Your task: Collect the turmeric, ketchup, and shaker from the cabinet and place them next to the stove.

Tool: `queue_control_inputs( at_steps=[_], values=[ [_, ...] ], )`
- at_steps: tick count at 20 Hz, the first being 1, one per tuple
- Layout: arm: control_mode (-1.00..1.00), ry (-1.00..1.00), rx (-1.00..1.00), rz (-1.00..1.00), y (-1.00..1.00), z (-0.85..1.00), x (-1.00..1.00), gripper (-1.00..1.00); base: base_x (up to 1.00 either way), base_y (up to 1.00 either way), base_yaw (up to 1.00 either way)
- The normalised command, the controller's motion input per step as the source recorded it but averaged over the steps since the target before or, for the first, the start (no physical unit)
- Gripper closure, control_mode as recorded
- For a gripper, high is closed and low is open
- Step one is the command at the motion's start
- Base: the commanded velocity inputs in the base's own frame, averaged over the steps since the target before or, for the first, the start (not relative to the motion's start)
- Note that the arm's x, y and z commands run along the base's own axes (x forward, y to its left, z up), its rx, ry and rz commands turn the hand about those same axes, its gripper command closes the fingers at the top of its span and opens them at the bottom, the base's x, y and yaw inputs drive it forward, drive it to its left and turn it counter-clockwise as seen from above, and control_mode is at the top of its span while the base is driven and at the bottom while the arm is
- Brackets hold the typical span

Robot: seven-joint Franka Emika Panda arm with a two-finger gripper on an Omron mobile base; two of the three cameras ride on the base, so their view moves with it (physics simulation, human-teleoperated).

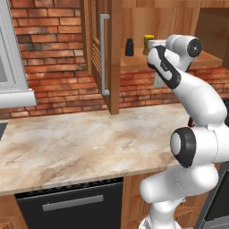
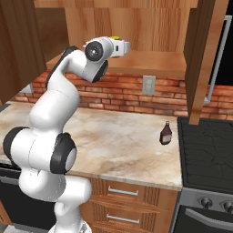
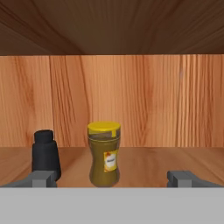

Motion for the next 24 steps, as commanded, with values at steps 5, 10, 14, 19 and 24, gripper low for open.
queue_control_inputs(
  at_steps=[5, 10, 14, 19, 24],
  values=[
    [-1.0, 0.0, 0.0, 0.0, 0.0, 0.0, 0.21, -1.0, 0.0, 0.0, 0.0],
    [-1.0, 0.0, 0.0, 0.0, 0.0, 0.0, 0.21, -1.0, 0.0, 0.0, 0.0],
    [-1.0, 0.0, 0.0, 0.0, 0.0, 0.0, 0.23, -1.0, 0.0, 0.0, 0.0],
    [-1.0, 0.0, 0.0, 0.0, 0.0, 0.0, 0.23, -1.0, 0.0, 0.0, 0.0],
    [-1.0, 0.0, 0.0, 0.0, 0.0, 0.0, 0.23, -1.0, 0.0, 0.0, 0.0]
  ],
)
